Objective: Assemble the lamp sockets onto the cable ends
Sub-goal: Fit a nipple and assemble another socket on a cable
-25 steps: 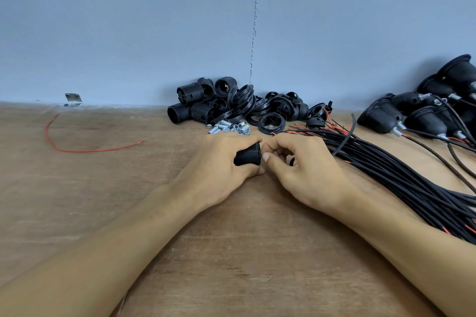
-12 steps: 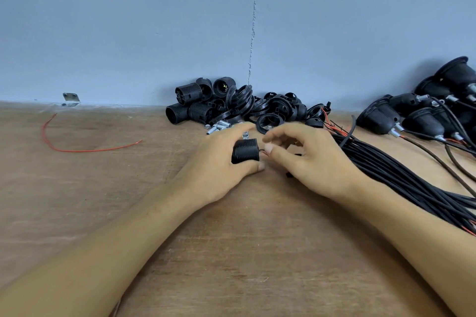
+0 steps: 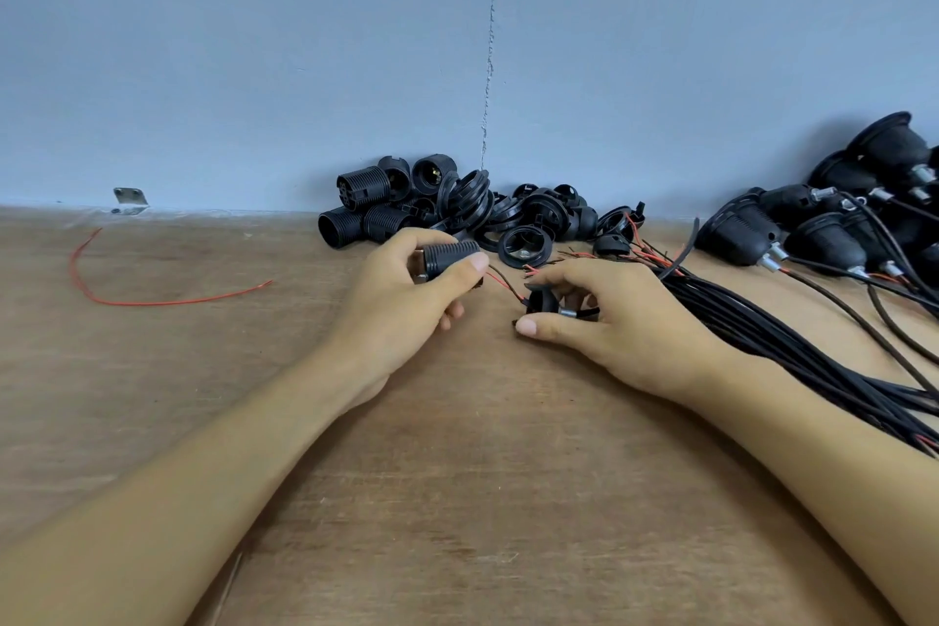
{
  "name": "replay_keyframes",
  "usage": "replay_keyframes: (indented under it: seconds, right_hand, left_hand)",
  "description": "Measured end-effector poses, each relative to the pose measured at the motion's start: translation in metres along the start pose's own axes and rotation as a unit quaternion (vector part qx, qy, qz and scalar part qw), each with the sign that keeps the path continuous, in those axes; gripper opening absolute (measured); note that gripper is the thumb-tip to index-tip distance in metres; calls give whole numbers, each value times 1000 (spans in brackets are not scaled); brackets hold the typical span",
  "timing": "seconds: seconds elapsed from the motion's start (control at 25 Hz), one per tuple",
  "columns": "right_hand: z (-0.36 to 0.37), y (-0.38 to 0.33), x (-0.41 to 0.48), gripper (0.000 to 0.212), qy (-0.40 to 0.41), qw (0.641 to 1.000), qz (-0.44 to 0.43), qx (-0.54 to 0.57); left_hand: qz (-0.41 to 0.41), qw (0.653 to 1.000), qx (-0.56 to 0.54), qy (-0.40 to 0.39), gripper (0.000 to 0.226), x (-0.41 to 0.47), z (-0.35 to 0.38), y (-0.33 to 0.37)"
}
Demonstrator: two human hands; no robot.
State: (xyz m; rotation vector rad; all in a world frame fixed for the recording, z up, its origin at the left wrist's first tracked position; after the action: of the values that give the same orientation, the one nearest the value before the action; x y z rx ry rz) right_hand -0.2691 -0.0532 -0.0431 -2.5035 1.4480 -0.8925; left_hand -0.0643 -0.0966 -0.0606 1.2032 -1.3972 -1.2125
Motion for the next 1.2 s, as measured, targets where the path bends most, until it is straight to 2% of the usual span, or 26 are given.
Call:
replay_keyframes:
  seconds: [0.12,0.36,0.56,0.68,0.92,1.2]
  right_hand:
    - [0,-3,0,51,33,999,-18,16]
    - [-3,-4,-2,47,68,997,-14,20]
    - [-2,-8,-1,53,66,998,-17,0]
    - [0,-19,-1,49,54,997,-53,-20]
    - [-5,-25,-3,54,67,993,-64,-72]
    - [0,-25,-1,54,36,994,-96,-33]
  left_hand:
    - [-19,997,-63,-50,35,1,3,1]
    - [-26,994,-64,-81,29,3,-5,2]
    - [-24,994,-20,-106,47,1,-4,3]
    - [-17,992,-10,-125,47,-3,3,4]
    - [26,990,4,-140,50,-7,3,10]
    - [7,988,2,-156,45,-10,6,9]
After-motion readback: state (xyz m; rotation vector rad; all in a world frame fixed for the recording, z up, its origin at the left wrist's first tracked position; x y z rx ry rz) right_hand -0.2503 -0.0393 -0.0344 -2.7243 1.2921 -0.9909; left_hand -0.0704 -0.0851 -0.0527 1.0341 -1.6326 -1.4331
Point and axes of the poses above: each hand's wrist, its own x-axis towards the middle knuckle, its own z-axis out of the palm, y = z × x, the point moved 4 cm from there along x, towards the middle knuckle, and after that the axes turned 11 degrees about -z, right-handed, at the moved point
